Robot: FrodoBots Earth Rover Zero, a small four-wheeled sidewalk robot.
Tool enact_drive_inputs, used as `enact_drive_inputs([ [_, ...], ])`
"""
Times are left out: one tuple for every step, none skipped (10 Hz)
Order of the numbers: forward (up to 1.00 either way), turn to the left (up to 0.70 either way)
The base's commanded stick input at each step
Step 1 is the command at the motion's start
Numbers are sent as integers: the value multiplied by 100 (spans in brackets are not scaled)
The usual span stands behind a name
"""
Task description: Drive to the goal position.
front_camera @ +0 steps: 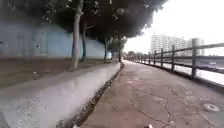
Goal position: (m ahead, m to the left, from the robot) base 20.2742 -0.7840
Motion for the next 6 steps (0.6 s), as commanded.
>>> enact_drive_inputs([
  [100,-40],
  [100,-40],
  [100,-40],
  [100,-40],
  [100,-40],
  [100,-40],
])
